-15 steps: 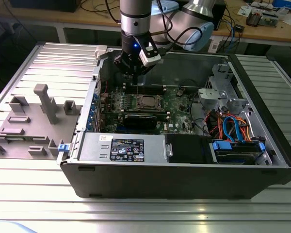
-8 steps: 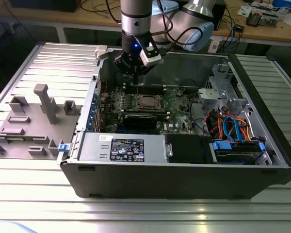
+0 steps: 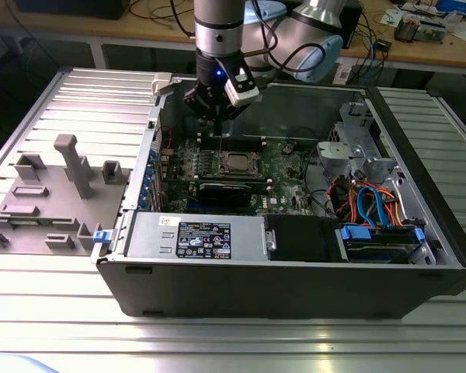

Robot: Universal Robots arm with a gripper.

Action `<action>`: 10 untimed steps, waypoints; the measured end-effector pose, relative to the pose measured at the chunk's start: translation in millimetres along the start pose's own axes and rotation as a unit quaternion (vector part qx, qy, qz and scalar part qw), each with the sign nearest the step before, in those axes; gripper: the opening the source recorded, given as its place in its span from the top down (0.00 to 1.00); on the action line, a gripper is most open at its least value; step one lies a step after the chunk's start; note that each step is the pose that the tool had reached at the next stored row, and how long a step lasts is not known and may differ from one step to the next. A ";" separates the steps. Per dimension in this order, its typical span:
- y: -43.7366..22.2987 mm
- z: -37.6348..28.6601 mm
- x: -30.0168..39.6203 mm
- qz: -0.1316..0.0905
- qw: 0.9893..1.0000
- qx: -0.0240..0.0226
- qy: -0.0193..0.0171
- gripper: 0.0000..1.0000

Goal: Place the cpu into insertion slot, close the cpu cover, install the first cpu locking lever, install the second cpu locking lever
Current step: 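Install the first cpu locking lever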

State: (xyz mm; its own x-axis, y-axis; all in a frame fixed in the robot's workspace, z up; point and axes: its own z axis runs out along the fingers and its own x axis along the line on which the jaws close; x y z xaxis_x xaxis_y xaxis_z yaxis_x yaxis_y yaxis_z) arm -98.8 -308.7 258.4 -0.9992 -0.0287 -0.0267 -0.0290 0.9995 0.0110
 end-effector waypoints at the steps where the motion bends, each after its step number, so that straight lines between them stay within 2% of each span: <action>1: 0.0 0.0 -0.3 0.000 1.000 0.000 0.000 0.89; 10: -0.1 0.1 -1.9 0.000 1.000 0.000 0.000 0.89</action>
State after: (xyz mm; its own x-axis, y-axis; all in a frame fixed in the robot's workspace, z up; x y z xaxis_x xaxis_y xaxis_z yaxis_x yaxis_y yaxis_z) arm -96.9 -308.7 258.4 -0.9992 -0.0287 -0.0267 -0.0290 0.9995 0.0111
